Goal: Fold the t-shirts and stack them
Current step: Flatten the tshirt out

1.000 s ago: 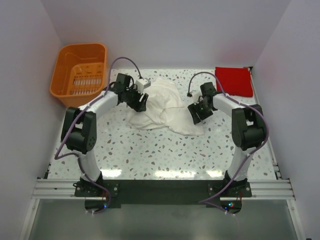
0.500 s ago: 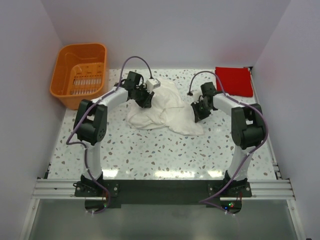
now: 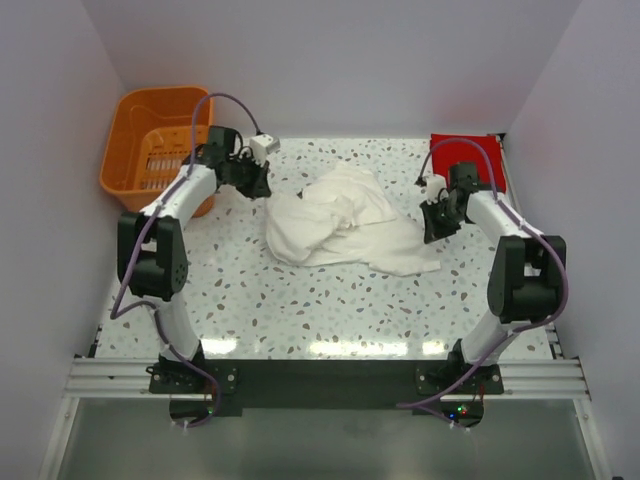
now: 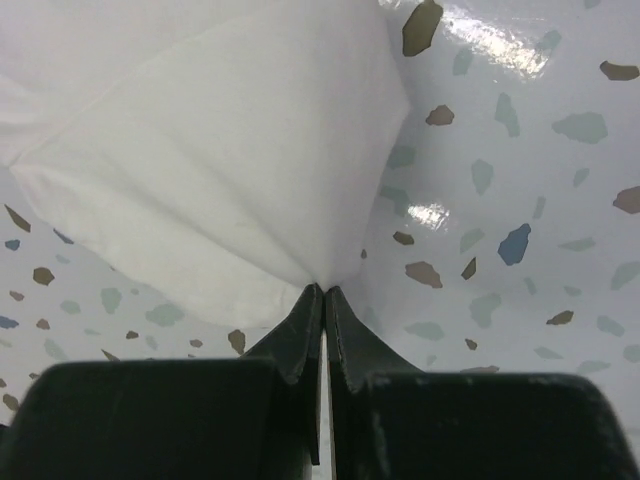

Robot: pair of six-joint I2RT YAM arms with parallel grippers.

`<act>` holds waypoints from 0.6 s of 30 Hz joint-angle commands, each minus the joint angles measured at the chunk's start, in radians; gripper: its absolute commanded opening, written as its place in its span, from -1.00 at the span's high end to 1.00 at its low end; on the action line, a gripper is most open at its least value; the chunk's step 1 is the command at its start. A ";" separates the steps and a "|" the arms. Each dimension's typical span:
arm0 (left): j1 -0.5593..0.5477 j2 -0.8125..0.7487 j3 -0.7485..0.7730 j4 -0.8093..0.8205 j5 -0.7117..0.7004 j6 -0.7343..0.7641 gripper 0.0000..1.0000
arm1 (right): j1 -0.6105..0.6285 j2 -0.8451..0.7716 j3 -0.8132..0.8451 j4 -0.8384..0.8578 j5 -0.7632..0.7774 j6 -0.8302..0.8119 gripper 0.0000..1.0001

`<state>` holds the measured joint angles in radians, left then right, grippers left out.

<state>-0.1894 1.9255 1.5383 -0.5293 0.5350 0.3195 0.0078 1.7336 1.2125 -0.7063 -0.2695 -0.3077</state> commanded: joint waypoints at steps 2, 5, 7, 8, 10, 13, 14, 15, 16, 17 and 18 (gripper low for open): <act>0.059 -0.079 -0.078 -0.060 0.036 -0.016 1.00 | 0.012 -0.071 -0.047 -0.053 0.018 -0.064 1.00; 0.073 -0.098 -0.141 -0.096 0.016 -0.008 1.00 | 0.012 -0.062 -0.059 -0.058 0.026 -0.068 1.00; 0.080 -0.129 -0.211 -0.109 0.005 0.013 1.00 | 0.012 -0.063 -0.057 -0.067 0.032 -0.071 1.00; 0.087 -0.173 -0.240 -0.101 -0.009 0.019 1.00 | 0.012 -0.068 -0.057 -0.068 0.033 -0.076 1.00; 0.110 -0.216 -0.315 -0.095 -0.026 0.027 1.00 | 0.011 -0.069 -0.059 -0.074 0.039 -0.088 1.00; 0.149 -0.295 -0.395 -0.093 -0.081 0.013 1.00 | 0.011 -0.074 -0.057 -0.079 0.047 -0.099 1.00; 0.154 -0.336 -0.412 -0.098 -0.107 0.009 1.00 | 0.012 -0.075 -0.060 -0.079 0.047 -0.099 1.00; 0.165 -0.361 -0.452 -0.098 -0.125 0.009 1.00 | 0.012 -0.075 -0.061 -0.079 0.049 -0.100 1.00; 0.168 -0.387 -0.475 -0.094 -0.145 0.009 1.00 | 0.012 -0.075 -0.059 -0.078 0.050 -0.102 1.00; 0.169 -0.442 -0.501 -0.066 -0.202 0.003 1.00 | 0.011 -0.075 -0.060 -0.078 0.052 -0.103 1.00; 0.169 -0.465 -0.550 -0.049 -0.229 -0.008 1.00 | 0.012 -0.074 -0.056 -0.079 0.047 -0.103 1.00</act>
<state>-0.0277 1.5810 1.0649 -0.6197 0.4232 0.3237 0.0193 1.6821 1.1534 -0.7643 -0.2440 -0.3874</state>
